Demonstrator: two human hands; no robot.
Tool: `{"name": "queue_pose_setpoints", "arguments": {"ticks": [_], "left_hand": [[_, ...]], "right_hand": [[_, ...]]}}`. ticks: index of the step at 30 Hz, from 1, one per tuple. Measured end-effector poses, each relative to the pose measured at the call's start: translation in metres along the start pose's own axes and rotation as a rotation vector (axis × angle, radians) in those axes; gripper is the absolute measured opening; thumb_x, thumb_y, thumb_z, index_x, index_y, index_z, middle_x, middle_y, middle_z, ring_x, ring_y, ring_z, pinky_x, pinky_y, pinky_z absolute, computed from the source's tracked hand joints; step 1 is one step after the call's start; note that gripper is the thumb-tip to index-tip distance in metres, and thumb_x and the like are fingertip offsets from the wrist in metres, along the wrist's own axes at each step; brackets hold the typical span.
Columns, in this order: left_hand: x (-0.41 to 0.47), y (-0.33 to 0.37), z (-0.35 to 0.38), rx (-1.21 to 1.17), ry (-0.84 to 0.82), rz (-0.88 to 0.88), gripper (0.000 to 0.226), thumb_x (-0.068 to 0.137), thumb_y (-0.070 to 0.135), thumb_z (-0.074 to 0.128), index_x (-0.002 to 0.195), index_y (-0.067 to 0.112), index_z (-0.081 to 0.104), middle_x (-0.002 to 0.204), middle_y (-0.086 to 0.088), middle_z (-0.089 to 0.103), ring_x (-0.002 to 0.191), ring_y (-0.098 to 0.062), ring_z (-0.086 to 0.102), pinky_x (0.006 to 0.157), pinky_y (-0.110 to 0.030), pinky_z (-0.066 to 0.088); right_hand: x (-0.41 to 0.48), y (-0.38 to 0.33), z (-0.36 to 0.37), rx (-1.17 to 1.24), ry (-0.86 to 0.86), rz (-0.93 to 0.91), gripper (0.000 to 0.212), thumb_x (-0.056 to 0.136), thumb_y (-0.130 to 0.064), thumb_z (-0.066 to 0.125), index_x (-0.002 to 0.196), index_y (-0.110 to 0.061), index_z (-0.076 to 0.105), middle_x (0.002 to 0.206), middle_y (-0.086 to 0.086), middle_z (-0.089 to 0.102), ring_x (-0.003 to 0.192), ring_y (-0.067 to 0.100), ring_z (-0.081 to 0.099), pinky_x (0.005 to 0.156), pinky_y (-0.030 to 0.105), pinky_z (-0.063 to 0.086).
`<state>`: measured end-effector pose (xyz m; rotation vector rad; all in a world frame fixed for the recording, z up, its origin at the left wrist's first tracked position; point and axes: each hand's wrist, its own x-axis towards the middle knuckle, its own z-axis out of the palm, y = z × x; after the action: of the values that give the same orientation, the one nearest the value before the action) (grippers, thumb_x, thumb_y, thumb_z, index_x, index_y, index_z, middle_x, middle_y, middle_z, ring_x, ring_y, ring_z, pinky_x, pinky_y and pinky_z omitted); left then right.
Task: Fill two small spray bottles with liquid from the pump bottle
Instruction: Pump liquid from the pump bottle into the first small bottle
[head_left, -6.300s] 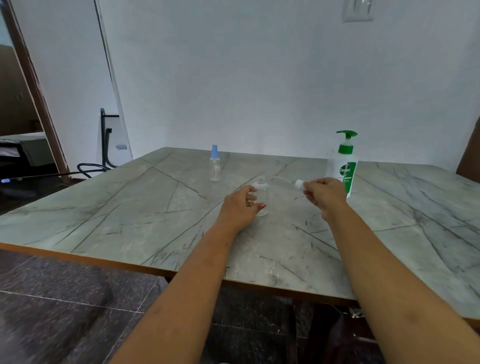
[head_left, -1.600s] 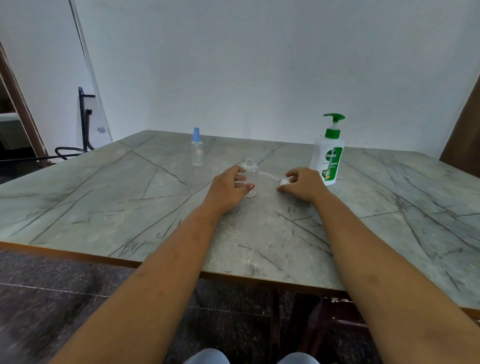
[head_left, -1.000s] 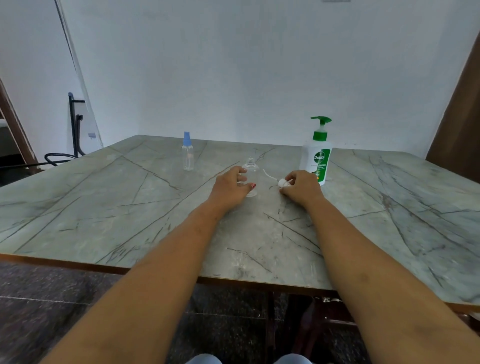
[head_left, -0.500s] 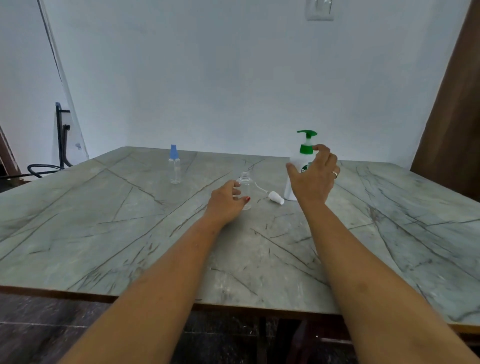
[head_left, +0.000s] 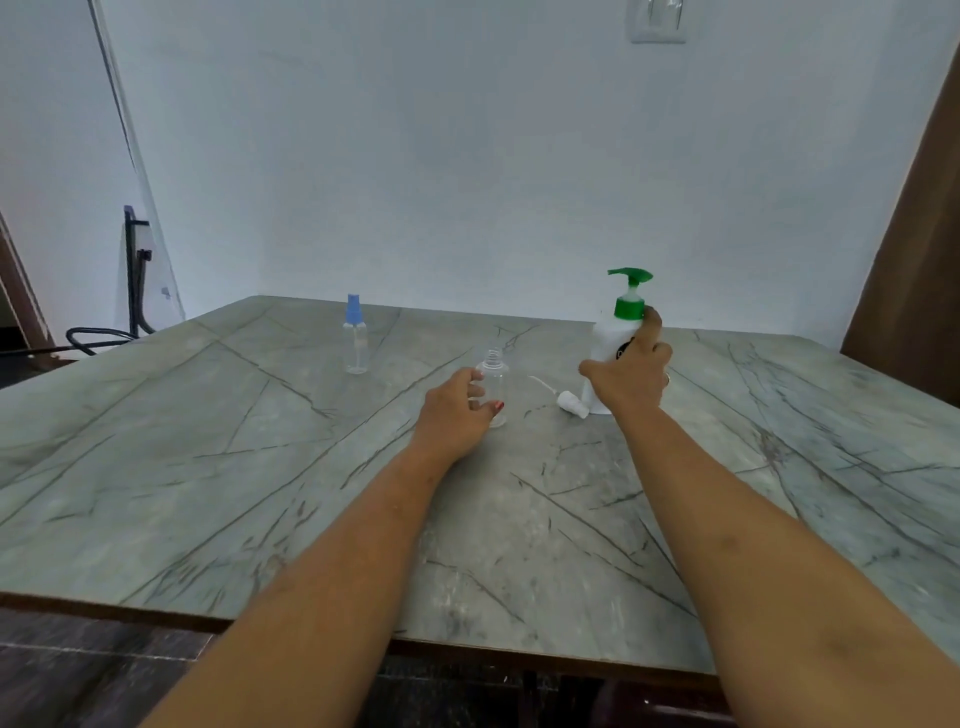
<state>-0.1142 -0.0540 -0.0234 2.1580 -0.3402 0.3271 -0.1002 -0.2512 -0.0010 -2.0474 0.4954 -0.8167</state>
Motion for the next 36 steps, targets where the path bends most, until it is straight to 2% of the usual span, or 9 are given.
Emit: {"name": "queue_pose_setpoints", "arguments": {"ticks": [3,9,15,18,22,29,36], "left_hand": [[-0.003,0.001,-0.002,-0.006,0.012,-0.007,0.045,0.087,0.023,0.065,0.128,0.013,0.048,0.126,-0.007,0.058,0.107,-0.018,0.058,0.092,-0.026,0.044],[-0.021,0.006,-0.013,0.019,-0.012,-0.011,0.048,0.089,0.023,0.063,0.131,0.012,0.045,0.13,-0.008,0.055,0.113,-0.021,0.056,0.096,-0.029,0.044],[-0.034,0.008,-0.021,0.021,0.003,-0.013,0.049,0.088,0.022,0.063,0.132,0.011,0.045,0.13,-0.008,0.055,0.113,-0.021,0.056,0.096,-0.03,0.044],[-0.038,0.008,-0.025,0.028,0.001,-0.023,0.049,0.088,0.022,0.063,0.132,0.011,0.044,0.131,-0.008,0.055,0.114,-0.021,0.056,0.097,-0.03,0.044],[-0.044,0.009,-0.026,0.029,0.0,-0.009,0.049,0.088,0.023,0.063,0.132,0.011,0.044,0.13,-0.008,0.055,0.113,-0.021,0.056,0.095,-0.029,0.044],[-0.044,0.011,-0.022,0.015,-0.015,-0.005,0.049,0.088,0.022,0.063,0.132,0.011,0.044,0.13,-0.009,0.055,0.113,-0.021,0.056,0.095,-0.029,0.044],[-0.031,0.009,-0.022,0.043,-0.02,-0.032,0.049,0.088,0.023,0.063,0.132,0.011,0.045,0.132,-0.009,0.055,0.115,-0.022,0.055,0.097,-0.03,0.044]], "right_hand": [[-0.005,-0.003,-0.005,0.001,0.053,-0.052,0.096,0.07,-0.02,0.074,0.145,-0.032,0.014,0.129,0.015,0.032,0.113,0.04,0.04,0.078,0.037,0.037],[-0.017,-0.007,-0.017,0.027,-0.003,-0.056,0.098,0.07,-0.02,0.076,0.145,-0.032,0.013,0.128,0.016,0.032,0.114,0.042,0.042,0.09,0.042,0.04],[-0.027,-0.014,-0.027,0.04,0.045,-0.088,0.096,0.07,-0.024,0.076,0.144,-0.027,0.016,0.131,0.015,0.033,0.116,0.04,0.041,0.084,0.04,0.041],[-0.033,-0.018,-0.032,0.01,0.041,-0.117,0.099,0.069,-0.028,0.077,0.145,-0.028,0.013,0.133,0.013,0.033,0.116,0.038,0.043,0.085,0.044,0.042],[-0.042,-0.007,-0.036,0.004,0.038,-0.174,0.103,0.067,-0.02,0.078,0.146,-0.029,0.013,0.132,0.016,0.032,0.113,0.038,0.044,0.088,0.04,0.041],[-0.032,0.014,-0.049,0.036,0.15,-0.136,0.099,0.069,-0.009,0.079,0.146,-0.02,0.018,0.135,0.019,0.029,0.115,0.04,0.044,0.095,0.041,0.04],[-0.007,0.015,-0.034,0.063,0.035,-0.117,0.1,0.069,-0.013,0.08,0.146,-0.017,0.016,0.137,0.019,0.028,0.12,0.036,0.041,0.099,0.04,0.038]]}}
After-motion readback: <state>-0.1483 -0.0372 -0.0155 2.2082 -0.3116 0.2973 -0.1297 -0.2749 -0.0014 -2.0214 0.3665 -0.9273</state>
